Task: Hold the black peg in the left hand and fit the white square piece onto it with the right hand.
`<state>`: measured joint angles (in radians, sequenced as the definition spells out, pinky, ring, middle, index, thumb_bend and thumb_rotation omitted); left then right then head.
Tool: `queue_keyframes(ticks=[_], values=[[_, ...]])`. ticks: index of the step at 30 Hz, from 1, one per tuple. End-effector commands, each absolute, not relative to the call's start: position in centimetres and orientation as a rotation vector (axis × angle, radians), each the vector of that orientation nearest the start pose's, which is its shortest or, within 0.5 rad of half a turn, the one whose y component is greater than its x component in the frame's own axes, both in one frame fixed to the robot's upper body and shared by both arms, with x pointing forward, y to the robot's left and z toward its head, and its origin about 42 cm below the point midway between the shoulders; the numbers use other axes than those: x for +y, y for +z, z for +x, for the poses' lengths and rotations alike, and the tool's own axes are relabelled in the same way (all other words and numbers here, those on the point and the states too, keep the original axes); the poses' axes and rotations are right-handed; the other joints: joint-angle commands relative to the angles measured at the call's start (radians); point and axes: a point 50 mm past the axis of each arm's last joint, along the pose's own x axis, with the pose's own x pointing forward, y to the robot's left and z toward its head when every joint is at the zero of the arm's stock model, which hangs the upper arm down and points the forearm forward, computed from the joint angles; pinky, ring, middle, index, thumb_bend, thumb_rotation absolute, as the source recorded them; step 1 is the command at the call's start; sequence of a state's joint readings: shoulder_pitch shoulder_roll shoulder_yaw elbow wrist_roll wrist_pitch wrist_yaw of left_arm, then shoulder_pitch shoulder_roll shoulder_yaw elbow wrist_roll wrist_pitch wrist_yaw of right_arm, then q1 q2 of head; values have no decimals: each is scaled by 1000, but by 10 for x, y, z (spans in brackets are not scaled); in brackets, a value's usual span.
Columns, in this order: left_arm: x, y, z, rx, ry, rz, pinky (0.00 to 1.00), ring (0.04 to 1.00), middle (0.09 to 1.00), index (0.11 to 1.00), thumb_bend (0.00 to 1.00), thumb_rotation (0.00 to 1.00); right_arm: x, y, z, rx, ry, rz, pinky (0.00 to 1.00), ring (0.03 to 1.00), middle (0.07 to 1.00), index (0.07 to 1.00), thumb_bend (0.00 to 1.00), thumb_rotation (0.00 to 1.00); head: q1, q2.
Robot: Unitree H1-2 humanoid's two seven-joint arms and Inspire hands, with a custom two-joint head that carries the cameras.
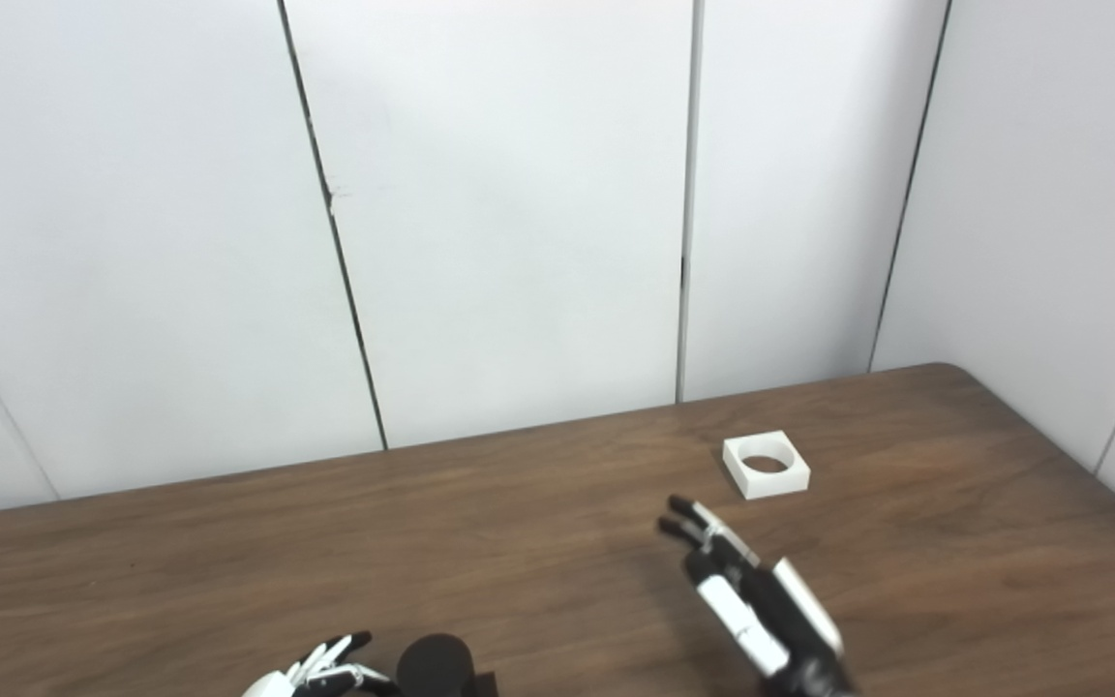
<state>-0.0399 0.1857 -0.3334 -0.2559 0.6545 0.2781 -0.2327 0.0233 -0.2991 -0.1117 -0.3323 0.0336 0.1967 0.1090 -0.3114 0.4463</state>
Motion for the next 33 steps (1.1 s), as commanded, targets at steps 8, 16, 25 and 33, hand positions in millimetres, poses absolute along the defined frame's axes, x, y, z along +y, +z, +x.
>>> queue_keyframes(ticks=[8, 16, 25, 33], values=[[193, 114, 263, 169, -398, 882, 1000, 1000, 964, 491, 494, 64, -372, 277, 318, -215, -23, -912, 937, 960, 919, 895, 932, 327, -12, 9], [196, 116, 262, 164, -390, 887, 1000, 1000, 958, 491, 495, 63, -386, 299, 356, -60, 37, -1200, 1000, 1000, 998, 919, 1000, 239, -21, 14], [199, 118, 260, 167, -399, 891, 1000, 1000, 959, 492, 495, 63, -389, 299, 400, 50, 97, -1386, 1000, 1000, 1000, 906, 1000, 236, -24, 18], [200, 120, 257, 165, -399, 896, 1000, 1000, 958, 491, 496, 62, -390, 307, 437, 84, 86, -1450, 1000, 1000, 1000, 905, 1000, 227, -26, 23]])
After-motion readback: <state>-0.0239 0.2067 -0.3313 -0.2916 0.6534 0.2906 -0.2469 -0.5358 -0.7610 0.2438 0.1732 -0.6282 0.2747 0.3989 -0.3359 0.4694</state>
